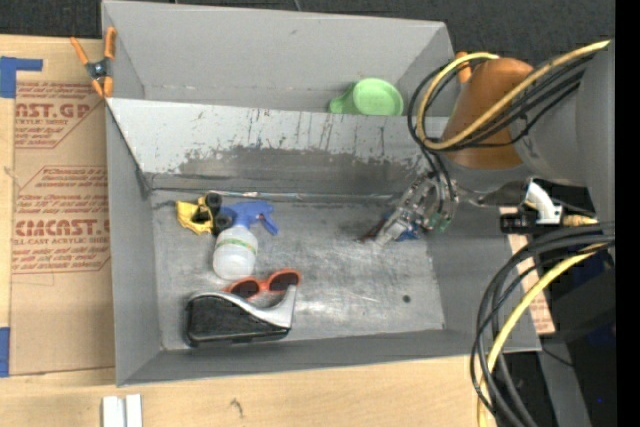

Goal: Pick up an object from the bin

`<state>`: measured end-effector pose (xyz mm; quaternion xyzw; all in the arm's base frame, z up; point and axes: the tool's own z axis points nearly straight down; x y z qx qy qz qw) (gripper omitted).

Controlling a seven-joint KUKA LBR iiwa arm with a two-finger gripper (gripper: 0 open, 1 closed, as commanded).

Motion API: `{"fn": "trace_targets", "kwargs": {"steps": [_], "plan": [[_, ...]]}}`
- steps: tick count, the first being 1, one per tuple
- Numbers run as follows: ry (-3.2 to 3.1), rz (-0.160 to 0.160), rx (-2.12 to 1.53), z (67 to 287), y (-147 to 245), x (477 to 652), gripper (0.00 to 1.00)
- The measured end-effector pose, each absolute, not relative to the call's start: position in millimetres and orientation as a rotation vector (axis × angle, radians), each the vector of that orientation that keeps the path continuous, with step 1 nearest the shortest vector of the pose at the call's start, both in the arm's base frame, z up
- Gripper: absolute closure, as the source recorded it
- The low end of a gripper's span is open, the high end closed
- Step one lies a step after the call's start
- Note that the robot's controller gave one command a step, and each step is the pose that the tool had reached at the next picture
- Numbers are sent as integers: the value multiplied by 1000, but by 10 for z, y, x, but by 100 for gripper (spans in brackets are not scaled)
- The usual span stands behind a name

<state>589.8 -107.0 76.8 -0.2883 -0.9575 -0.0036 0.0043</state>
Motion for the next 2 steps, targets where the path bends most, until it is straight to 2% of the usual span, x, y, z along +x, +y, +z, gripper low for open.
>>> {"fn": "trace_targets", "kwargs": {"steps": [2], "plan": [[-3005,-2,-907,1171,-1083,5888,100]]}}
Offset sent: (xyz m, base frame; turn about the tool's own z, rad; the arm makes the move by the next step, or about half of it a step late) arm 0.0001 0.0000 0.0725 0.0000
